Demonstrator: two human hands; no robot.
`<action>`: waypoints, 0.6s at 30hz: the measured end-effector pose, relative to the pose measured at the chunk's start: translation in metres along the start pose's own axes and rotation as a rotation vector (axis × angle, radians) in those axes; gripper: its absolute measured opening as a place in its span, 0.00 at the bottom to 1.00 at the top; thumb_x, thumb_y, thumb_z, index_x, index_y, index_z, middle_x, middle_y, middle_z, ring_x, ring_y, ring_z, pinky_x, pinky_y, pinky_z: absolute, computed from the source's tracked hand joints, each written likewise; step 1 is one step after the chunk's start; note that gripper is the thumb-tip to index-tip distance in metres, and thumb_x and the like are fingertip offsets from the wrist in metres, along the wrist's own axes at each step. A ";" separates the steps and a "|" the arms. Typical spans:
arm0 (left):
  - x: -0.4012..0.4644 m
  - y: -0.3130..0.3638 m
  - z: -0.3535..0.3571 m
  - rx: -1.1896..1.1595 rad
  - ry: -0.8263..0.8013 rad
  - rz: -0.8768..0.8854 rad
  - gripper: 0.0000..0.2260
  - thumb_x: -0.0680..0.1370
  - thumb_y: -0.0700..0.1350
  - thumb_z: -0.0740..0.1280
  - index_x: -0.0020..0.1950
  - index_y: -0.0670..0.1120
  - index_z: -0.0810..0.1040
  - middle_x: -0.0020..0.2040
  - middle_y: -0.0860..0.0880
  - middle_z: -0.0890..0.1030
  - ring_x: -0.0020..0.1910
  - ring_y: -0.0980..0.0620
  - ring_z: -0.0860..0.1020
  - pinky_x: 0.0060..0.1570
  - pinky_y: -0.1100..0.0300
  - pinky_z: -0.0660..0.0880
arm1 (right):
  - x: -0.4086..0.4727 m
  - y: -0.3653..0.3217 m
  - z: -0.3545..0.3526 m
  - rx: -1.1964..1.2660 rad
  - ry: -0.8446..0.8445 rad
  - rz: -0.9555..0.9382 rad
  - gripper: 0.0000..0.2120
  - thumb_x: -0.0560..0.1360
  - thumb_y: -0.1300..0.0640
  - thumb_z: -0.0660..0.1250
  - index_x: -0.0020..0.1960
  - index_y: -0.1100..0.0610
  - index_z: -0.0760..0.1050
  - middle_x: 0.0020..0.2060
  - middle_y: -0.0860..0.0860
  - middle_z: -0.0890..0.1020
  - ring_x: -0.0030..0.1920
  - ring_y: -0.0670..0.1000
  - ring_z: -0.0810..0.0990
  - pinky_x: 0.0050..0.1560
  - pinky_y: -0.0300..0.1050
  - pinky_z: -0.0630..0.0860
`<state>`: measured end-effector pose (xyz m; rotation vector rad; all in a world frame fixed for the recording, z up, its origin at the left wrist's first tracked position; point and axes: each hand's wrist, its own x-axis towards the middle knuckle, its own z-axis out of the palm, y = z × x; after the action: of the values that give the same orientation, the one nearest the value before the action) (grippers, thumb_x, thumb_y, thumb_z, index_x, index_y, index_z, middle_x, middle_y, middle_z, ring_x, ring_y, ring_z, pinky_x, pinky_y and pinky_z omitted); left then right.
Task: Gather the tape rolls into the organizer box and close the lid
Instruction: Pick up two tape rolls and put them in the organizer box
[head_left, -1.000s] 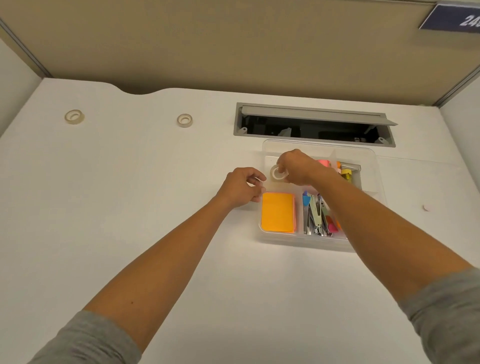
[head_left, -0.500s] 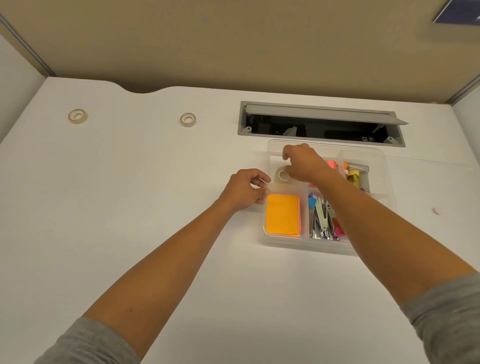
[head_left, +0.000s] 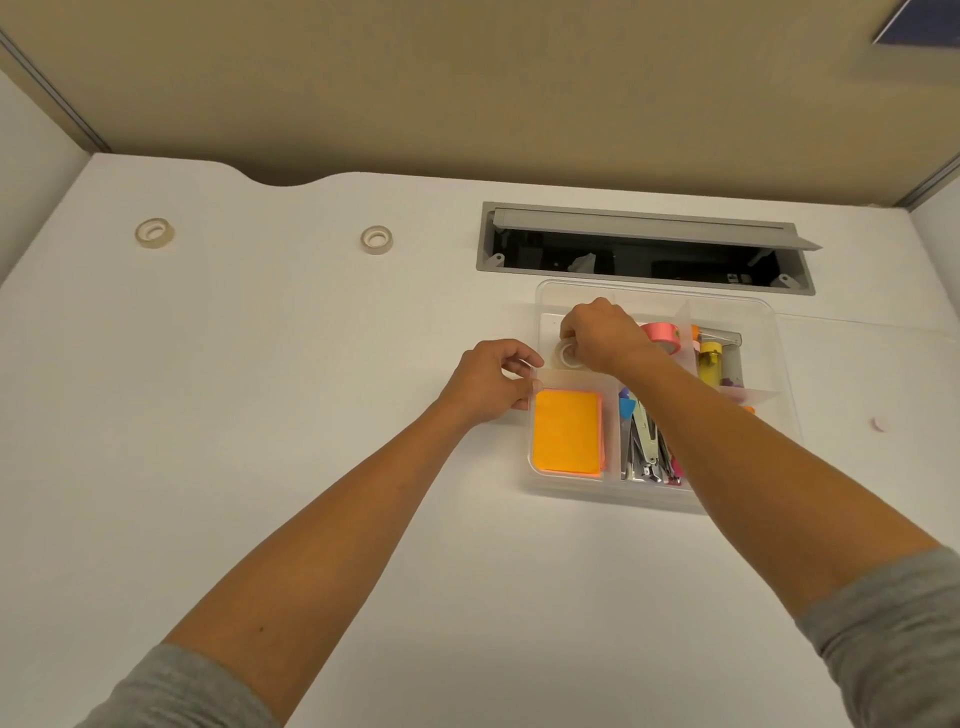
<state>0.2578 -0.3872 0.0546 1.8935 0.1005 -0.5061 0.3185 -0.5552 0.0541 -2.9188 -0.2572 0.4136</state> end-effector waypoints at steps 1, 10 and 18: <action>0.000 0.000 0.000 0.001 0.000 0.001 0.11 0.72 0.37 0.73 0.54 0.45 0.81 0.48 0.46 0.81 0.41 0.49 0.82 0.40 0.58 0.83 | 0.000 0.000 0.001 -0.002 -0.002 -0.004 0.10 0.74 0.61 0.70 0.55 0.60 0.80 0.49 0.58 0.82 0.45 0.55 0.80 0.50 0.45 0.76; 0.001 -0.001 0.000 -0.005 -0.003 0.005 0.11 0.73 0.36 0.73 0.54 0.45 0.81 0.48 0.46 0.81 0.41 0.49 0.82 0.40 0.59 0.83 | 0.000 -0.002 0.007 -0.004 -0.006 -0.015 0.10 0.74 0.60 0.70 0.54 0.60 0.80 0.48 0.58 0.82 0.44 0.55 0.80 0.50 0.45 0.76; 0.002 -0.002 0.001 0.004 0.006 0.009 0.11 0.72 0.37 0.73 0.53 0.45 0.81 0.47 0.47 0.81 0.40 0.50 0.82 0.41 0.59 0.83 | -0.002 -0.004 0.009 0.030 0.004 -0.027 0.11 0.74 0.61 0.69 0.55 0.60 0.79 0.51 0.58 0.81 0.47 0.56 0.80 0.51 0.45 0.75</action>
<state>0.2582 -0.3873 0.0516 1.8982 0.0950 -0.4953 0.3130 -0.5500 0.0472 -2.8835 -0.2876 0.4037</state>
